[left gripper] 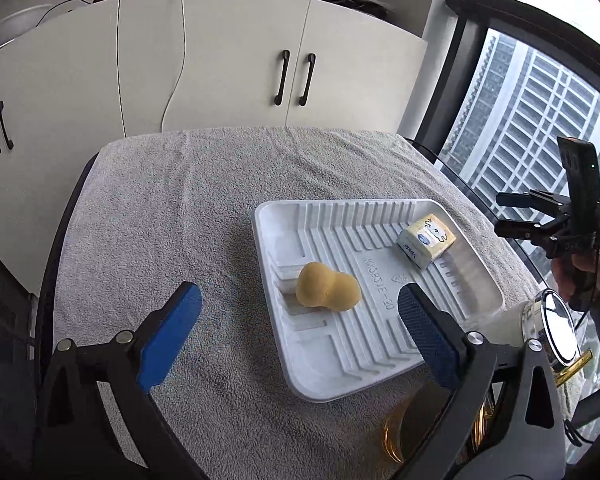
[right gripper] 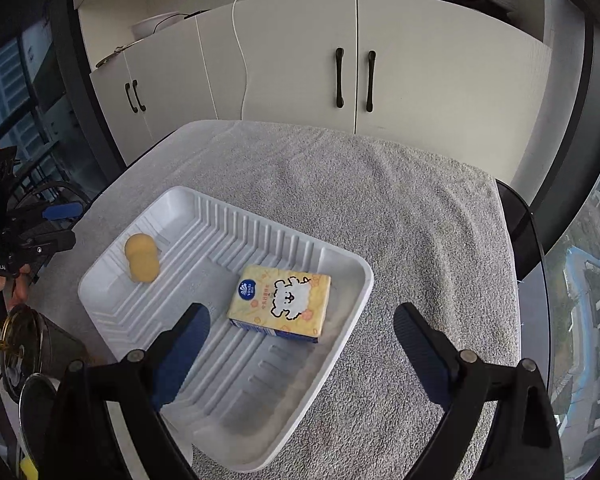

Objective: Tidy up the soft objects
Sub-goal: 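Withdraw both tools from the tray back toward the pile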

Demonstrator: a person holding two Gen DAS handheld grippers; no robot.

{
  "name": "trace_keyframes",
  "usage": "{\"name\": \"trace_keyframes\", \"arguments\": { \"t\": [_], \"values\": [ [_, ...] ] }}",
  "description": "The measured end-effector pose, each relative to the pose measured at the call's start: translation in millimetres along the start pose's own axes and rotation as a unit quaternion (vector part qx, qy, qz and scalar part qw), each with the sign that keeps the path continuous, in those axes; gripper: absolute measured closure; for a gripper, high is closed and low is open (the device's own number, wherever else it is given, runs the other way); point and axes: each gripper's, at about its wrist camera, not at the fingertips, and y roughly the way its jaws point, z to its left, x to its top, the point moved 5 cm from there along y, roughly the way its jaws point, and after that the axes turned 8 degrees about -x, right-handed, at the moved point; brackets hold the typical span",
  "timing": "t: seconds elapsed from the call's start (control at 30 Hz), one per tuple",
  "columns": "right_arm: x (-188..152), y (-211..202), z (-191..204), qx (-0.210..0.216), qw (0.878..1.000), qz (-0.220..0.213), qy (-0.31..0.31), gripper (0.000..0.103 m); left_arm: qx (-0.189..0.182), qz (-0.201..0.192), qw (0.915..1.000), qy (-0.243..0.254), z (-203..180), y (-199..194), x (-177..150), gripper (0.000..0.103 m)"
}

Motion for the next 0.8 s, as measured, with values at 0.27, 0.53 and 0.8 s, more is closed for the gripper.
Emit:
{"name": "trace_keyframes", "arguments": {
  "t": [0.27,0.53,0.8],
  "values": [
    [-27.6,-73.3,-2.2,0.009,0.998,-0.050,0.039,0.000,0.039,-0.052,0.9977,-0.019,-5.5,-74.8,-40.9,0.000],
    [-90.1,-138.7,18.9,-0.014,0.994,-0.092,0.062,0.000,0.046,-0.070,0.9964,-0.014,-49.1,-129.3,-108.0,0.000],
    [-173.4,-160.6,57.2,-0.025,0.995,-0.078,0.064,0.000,0.033,-0.047,0.9977,-0.035,-91.1,-145.5,-183.1,0.000]
  ]
}}
